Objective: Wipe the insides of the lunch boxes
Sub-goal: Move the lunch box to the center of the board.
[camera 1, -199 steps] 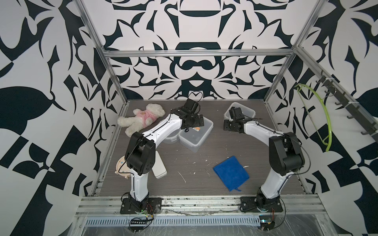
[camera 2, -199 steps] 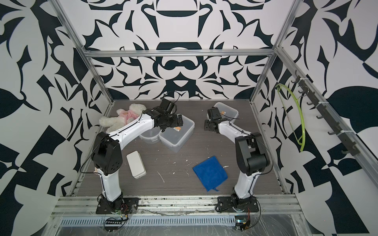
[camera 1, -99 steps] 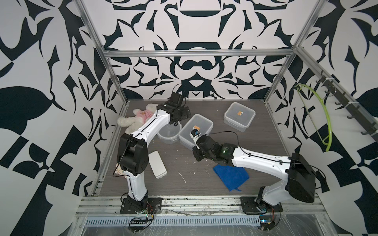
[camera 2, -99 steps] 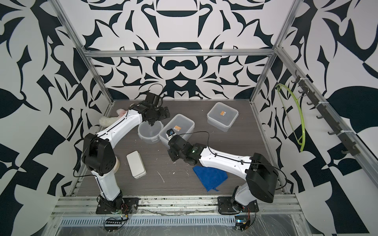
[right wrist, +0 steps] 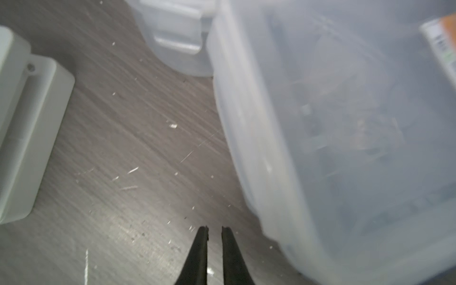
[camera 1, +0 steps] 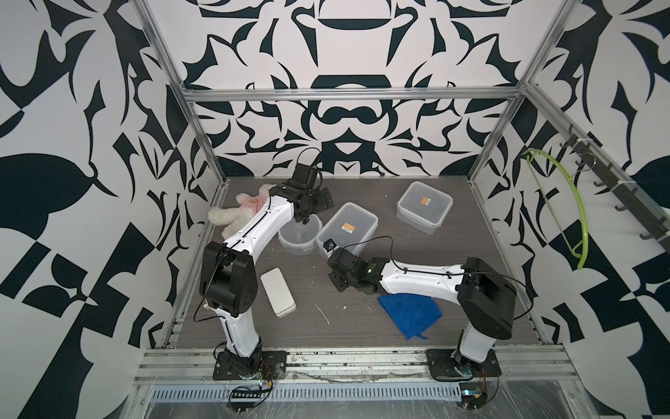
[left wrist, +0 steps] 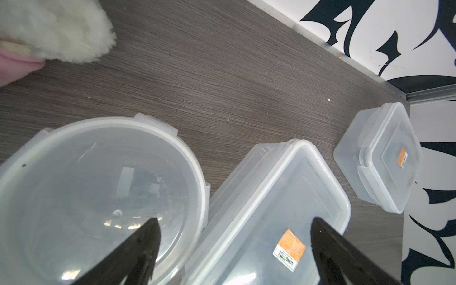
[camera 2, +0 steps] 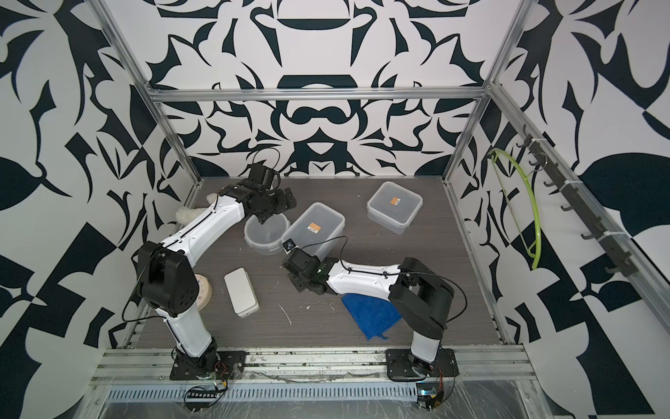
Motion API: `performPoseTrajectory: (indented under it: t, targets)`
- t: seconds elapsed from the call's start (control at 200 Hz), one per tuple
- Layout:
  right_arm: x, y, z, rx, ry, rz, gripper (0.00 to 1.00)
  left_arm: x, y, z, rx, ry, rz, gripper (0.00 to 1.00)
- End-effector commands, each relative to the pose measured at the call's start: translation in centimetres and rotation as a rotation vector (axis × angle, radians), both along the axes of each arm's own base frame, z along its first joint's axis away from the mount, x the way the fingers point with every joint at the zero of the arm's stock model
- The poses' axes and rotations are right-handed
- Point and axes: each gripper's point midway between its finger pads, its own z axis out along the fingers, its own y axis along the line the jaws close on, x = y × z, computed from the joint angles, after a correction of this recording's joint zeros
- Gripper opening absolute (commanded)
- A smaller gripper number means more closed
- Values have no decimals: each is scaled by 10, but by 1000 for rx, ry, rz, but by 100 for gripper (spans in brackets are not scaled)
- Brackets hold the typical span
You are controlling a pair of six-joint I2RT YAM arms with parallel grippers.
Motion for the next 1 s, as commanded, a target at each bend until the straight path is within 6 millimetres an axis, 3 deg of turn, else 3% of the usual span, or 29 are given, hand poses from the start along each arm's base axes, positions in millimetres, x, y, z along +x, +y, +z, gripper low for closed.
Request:
performPoseTrajectory:
  t: [0.0,0.12,0.215,0.48,0.62,0.81,0.995]
  targets:
    - [49,-22,31,19,-91,-112,17,-7,-4,-3,-25,25,-25,98]
    - [84,-60,32,71,-47,-213,18,-8,-9,-9,-37,42,-39,98]
    - [101,-84,36,109,-27,-259,20,-7,-11,-13,-43,52,-46,98]
    - [89,-98,67,189,-34,-188,27,10,-26,-10,-73,48,-75,98]
    - [99,-127,95,321,-61,-227,33,24,-41,-3,-102,38,-103,98]
    - [139,-186,107,422,-74,-392,41,33,-69,-9,-112,45,-162,98]
    - [182,-217,94,534,-10,-495,47,34,-85,-21,-135,72,-191,98]
